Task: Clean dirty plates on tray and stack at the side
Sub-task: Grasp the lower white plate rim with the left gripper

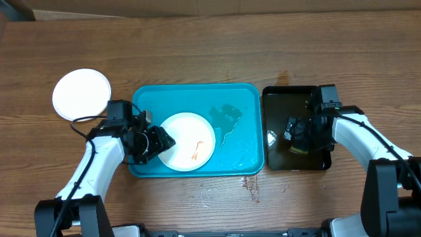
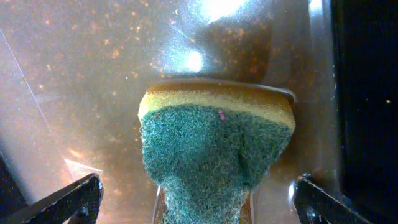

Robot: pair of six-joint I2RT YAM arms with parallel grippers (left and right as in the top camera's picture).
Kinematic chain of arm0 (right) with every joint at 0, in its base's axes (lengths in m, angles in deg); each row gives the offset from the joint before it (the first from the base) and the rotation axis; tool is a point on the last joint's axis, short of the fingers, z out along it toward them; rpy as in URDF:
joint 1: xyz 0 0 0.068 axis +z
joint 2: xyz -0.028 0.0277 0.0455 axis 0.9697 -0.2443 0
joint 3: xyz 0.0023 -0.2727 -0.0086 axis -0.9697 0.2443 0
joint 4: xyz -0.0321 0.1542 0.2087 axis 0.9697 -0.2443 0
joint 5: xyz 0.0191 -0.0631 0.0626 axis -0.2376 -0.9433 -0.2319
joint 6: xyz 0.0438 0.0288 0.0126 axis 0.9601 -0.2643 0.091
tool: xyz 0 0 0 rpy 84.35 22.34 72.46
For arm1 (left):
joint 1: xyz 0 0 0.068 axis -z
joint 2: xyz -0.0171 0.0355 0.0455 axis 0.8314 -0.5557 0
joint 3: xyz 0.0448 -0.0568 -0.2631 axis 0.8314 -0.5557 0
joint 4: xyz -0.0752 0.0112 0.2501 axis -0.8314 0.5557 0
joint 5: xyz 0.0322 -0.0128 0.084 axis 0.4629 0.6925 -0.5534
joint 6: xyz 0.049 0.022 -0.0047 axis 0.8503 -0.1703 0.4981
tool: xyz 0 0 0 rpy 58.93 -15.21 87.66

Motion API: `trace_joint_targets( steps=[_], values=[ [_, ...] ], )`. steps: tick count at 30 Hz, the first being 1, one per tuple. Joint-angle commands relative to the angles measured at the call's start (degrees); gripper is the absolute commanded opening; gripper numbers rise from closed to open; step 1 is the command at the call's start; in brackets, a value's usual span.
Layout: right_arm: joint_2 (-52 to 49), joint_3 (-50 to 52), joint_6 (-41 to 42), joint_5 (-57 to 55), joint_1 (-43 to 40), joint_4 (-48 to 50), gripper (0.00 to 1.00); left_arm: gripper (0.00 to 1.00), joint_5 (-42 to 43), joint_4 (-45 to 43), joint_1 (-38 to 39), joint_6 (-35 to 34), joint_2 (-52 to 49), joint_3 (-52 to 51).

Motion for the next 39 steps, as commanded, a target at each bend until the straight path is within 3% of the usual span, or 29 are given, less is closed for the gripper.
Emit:
trace_joint_targets(
  steps=[1,5,8,11,16,25,33,39],
  values=[
    [-0.2,0.5,0.2,-0.4,-0.2,-0.1,1.00,0.56,-4.0,3.4,0.2,2.6,-0.4,8.3],
    [-0.2,0.5,0.2,-0.4,-0.2,-0.1,1.00,0.63,-13.3,5.5,0.8,10.6,-0.4,16.3],
    [-0.2,0.5,0.2,-0.4,-0.2,-0.1,1.00,0.62,-18.1,4.4,1.8,15.2,-0.4,17.8],
    [-0.2,0.5,0.2,-0.4,-0.2,-0.1,1.00,0.56,-19.1,3.0,3.1,18.8,-1.3,17.3],
    [-0.2,0.5,0.2,-0.4,-0.2,-0.1,1.00,0.61,-19.1,1.0,5.4,20.5,-6.2,16.3],
    [-0.2,0.5,0.2,-0.4,-0.2,-0.1,1.00,0.53,-18.8,0.8,5.9,22.3,-15.0,16.3],
    [-0.2,0.5,0.2,-0.4,-0.2,-0.1,1.00,0.31,-18.4,0.3,5.9,22.2,-19.0,16.3],
    [-0.2,0.5,0.2,-0.4,-0.2,-0.1,1.00,0.27,-18.4,-0.6,5.9,22.2,-19.1,16.3]
  ],
)
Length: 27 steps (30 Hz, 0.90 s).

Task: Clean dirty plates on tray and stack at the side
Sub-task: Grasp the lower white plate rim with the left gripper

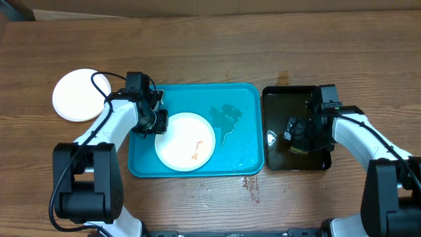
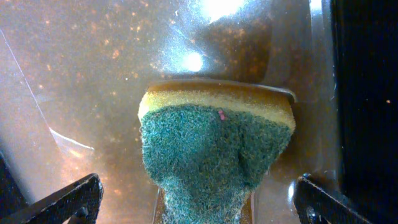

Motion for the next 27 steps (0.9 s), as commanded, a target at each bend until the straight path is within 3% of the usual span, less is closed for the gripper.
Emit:
trace_joint_targets(
  steps=[1,7,11,15,23,27],
  values=[
    [-0.2,0.5,0.2,-0.4,-0.2,-0.1,1.00,0.27,-0.2,-0.5,0.2,0.8,-0.7,-0.5],
    [-0.2,0.5,0.2,-0.4,-0.2,-0.1,1.00,0.11,-0.3,-0.4,0.2,-1.9,-0.7,-1.0],
    [-0.2,0.5,0.2,-0.4,-0.2,-0.1,1.00,0.09,-0.7,-0.4,0.2,-2.3,-0.7,-1.3],
    [-0.2,0.5,0.1,-0.4,-0.2,1.7,1.00,0.08,-5.3,-0.3,-0.3,-8.6,-0.7,-1.3],
    [-0.2,0.5,0.2,0.6,-0.2,10.4,1.00,0.14,-4.9,0.7,-1.0,-8.1,-0.7,-1.3],
    [-0.2,0.4,-1.8,5.0,-0.3,5.3,1.00,0.14,-5.3,0.7,-1.0,-8.2,-0.7,-1.3]
  ],
)
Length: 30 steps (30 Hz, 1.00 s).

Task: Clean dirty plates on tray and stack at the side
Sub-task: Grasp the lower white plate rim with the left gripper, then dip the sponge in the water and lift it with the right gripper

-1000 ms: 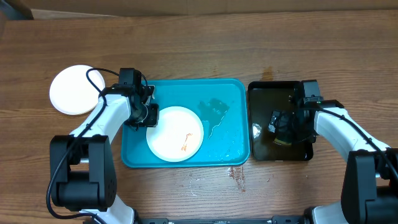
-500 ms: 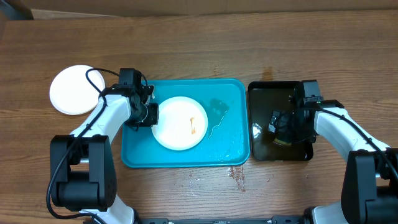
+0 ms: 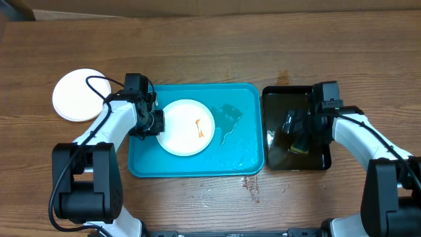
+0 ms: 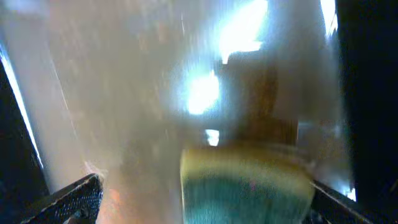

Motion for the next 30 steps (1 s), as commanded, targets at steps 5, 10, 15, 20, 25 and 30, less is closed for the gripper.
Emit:
trace_joint_targets(
  steps=[5,10,15,20,25,30],
  values=[
    [-0.2,0.3,2.5,2.7,-0.2,-6.4,1.00,0.19,-0.7,0.3,-0.3,-1.5,-0.7,-0.6],
    [-0.2,0.4,6.4,1.8,1.3,-12.0,1.00,0.18,-0.3,0.5,-0.3,-1.5,-0.7,-0.6],
    [-0.2,0.5,6.6,-0.7,3.0,-13.0,0.48,0.16,-0.3,0.7,-0.3,-1.5,-0.7,-0.6],
    [-0.2,0.6,6.5,-2.4,3.4,-13.0,0.04,0.16,-0.3,1.4,-0.3,-1.5,-0.7,-0.6],
    [-0.2,-1.6,5.9,-2.5,3.2,-12.3,0.63,0.20,-0.3,1.3,-0.3,-1.3,-0.7,-0.6],
    [-0.2,-2.2,6.0,-8.7,3.2,-7.8,0.83,0.21,-0.3,1.2,-0.3,-1.3,-0.7,-0.6]
  ],
)
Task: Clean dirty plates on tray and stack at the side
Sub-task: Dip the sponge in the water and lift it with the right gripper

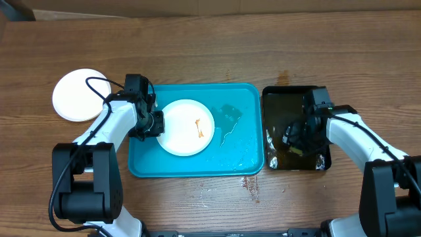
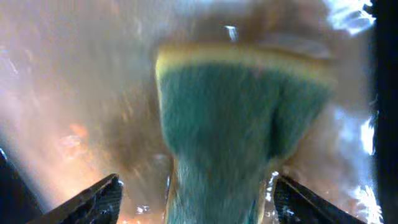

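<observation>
A white plate (image 1: 187, 127) with an orange smear lies in the blue tray (image 1: 243, 161). My left gripper (image 1: 156, 123) is at the plate's left rim and looks shut on it. A clean white plate (image 1: 79, 103) rests on the table to the left of the tray. In the black basin (image 1: 321, 164) of brown water, my right gripper (image 1: 294, 135) is shut on a green and yellow sponge (image 2: 239, 106). The sponge is pinched narrow between the fingers (image 2: 99, 199), green side toward the camera, and the wrist view is blurred.
A puddle of water (image 1: 230, 118) lies in the right half of the tray. Wet spots mark the wooden table (image 1: 250, 184) in front of the tray. A cardboard edge (image 1: 197, 12) runs along the far side.
My right gripper has shifted slightly left in the basin with the sponge, and the water around it is stirred up. The left gripper and the dirty plate have not moved.
My left gripper was at the lower left rim of the dirty plate, which lay low in the tray. It then stood at the plate's upper left rim. Afterwards the plate lay farther back. The right gripper held the sponge still in the basin, then moved it.
</observation>
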Robot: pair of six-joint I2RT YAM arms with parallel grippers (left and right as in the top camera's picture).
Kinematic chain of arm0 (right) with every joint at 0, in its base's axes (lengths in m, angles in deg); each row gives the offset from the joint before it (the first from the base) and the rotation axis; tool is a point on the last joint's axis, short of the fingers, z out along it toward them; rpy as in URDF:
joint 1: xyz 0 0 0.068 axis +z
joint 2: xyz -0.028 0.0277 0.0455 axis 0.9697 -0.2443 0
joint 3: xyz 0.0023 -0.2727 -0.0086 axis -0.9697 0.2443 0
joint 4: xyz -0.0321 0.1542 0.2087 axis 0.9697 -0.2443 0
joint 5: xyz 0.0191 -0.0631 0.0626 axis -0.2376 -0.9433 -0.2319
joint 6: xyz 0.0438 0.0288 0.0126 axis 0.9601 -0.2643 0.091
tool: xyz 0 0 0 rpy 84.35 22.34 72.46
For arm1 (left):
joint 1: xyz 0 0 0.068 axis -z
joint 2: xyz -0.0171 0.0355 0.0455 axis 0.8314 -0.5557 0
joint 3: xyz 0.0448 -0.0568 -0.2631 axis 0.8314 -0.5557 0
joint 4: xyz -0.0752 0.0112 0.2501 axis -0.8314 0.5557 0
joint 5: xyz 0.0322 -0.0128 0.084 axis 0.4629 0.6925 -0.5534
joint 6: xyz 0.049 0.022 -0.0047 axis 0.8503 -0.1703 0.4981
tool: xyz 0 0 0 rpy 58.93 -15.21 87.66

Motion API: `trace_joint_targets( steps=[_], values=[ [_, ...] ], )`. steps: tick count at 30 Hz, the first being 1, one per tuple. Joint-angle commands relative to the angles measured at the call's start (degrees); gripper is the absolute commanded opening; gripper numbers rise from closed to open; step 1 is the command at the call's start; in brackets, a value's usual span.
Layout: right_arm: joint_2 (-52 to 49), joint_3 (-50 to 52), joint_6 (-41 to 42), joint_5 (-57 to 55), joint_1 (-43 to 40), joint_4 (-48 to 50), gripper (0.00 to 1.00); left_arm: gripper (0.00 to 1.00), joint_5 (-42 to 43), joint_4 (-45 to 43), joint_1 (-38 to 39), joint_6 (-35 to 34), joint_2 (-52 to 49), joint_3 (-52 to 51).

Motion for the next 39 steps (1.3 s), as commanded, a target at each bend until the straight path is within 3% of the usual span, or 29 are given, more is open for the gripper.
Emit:
trace_joint_targets(
  steps=[1,7,8,9,11,14,15,17,21,23,26,27,28,29,30,35,39],
  values=[
    [-0.2,-1.1,-0.1,-6.6,-0.1,2.6,0.83,0.21,-0.2,-0.1,-0.3,-0.5,-0.7,-0.5],
    [-0.5,1.6,0.3,-8.9,-0.1,8.5,0.81,0.21,-0.2,-0.3,-0.3,-0.5,-0.7,-0.5],
    [-0.5,2.1,0.5,-8.9,-0.1,9.2,0.75,0.21,-0.2,-0.4,-0.3,-0.6,-0.7,-0.5],
    [-0.6,2.6,0.5,-8.9,-0.1,10.2,0.61,0.21,-0.2,-0.4,-0.3,-0.6,-0.7,-0.5],
    [-0.6,3.1,0.5,-8.9,-0.1,11.5,0.06,0.21,-0.2,-0.5,-0.3,-0.5,-0.7,-0.5],
    [-0.6,2.9,0.5,-8.9,-0.1,12.8,0.04,0.25,-0.2,-0.7,-0.3,-0.5,-0.7,-0.5],
    [-0.6,2.8,0.5,-8.9,-0.1,13.0,0.06,0.30,-0.2,-0.7,-0.3,-0.5,-0.7,-0.5],
    [-0.6,2.8,0.5,-8.8,-0.1,12.9,0.36,0.38,-0.2,-1.0,-0.3,-0.6,-0.7,-0.5],
    [-0.6,2.9,0.5,-5.7,-0.1,11.0,0.73,0.47,-0.2,-1.6,-0.3,-0.6,-0.7,-0.5],
    [-0.6,2.9,0.5,-4.0,-0.1,9.0,0.97,0.49,-0.3,-1.7,-0.3,-0.6,-0.7,-0.5],
    [-0.6,2.9,0.5,-3.6,-0.1,7.3,1.00,0.48,-1.2,-2.3,-0.3,-0.6,-0.7,-0.5],
    [-0.6,2.9,0.5,-3.3,-0.1,7.1,0.86,0.45,-1.5,-2.5,-0.3,-0.6,-0.7,-0.5],
    [-0.6,2.9,0.5,-3.2,-0.1,7.1,0.63,0.43,-1.5,-2.8,-0.3,-0.6,-0.7,-0.5],
    [-0.6,2.9,0.5,-3.2,-0.1,7.1,0.27,0.41,-1.4,-2.9,-0.3,-0.6,-0.7,-0.5],
    [-0.6,2.9,0.5,-3.2,-0.1,7.1,0.04,0.37,-1.2,-3.1,-0.3,-0.6,-0.7,-0.5],
    [-0.2,-1.4,0.5,-3.2,-0.1,1.3,0.03,0.06,0.7,-3.1,-0.2,-0.6,-0.7,-0.5],
    [0.5,-9.5,0.5,-3.2,0.0,-10.5,0.04,0.04,1.4,-3.1,-0.2,-0.6,-0.7,-0.5]
  ],
)
